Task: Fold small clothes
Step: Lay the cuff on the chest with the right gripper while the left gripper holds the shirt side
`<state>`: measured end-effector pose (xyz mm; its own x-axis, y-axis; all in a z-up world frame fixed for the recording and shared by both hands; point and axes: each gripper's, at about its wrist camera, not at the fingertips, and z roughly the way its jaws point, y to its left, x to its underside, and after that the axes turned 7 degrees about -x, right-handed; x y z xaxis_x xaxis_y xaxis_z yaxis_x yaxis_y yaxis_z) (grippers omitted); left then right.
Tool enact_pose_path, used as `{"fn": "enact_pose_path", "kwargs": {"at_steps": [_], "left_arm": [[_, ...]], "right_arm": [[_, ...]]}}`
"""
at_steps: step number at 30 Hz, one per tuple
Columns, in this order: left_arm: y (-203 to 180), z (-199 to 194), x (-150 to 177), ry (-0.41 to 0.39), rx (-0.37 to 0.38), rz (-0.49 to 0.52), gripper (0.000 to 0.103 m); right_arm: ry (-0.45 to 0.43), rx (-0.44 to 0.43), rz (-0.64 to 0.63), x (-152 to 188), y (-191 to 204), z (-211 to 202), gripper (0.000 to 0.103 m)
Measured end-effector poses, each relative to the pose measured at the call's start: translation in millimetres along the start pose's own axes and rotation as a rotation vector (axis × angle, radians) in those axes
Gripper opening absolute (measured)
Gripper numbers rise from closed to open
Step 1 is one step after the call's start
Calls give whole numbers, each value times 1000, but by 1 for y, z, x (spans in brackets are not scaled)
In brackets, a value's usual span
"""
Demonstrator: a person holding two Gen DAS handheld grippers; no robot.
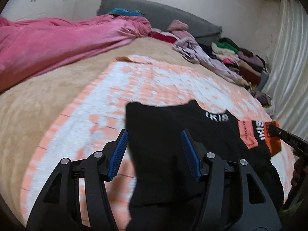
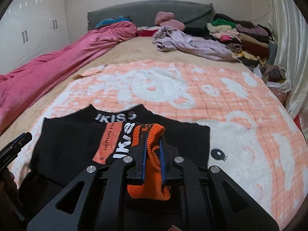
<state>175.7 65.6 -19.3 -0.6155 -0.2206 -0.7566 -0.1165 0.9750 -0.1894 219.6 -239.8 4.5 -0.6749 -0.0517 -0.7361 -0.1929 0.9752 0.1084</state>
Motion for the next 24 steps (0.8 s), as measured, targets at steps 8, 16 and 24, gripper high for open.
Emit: {"fn": "enact_pose_path", "kwargs": {"at_steps": [8, 16, 24], "left_arm": [[-9, 35, 13, 140, -45, 71, 49], [-5, 35, 16, 151, -41, 60, 53], [32, 12, 5, 108, 9, -94, 54]], "right_arm": [[47, 34, 18, 13, -11, 21, 10], [111, 105, 16, 24, -24, 41, 10], [59, 117, 64, 25, -39, 18, 13]]}}
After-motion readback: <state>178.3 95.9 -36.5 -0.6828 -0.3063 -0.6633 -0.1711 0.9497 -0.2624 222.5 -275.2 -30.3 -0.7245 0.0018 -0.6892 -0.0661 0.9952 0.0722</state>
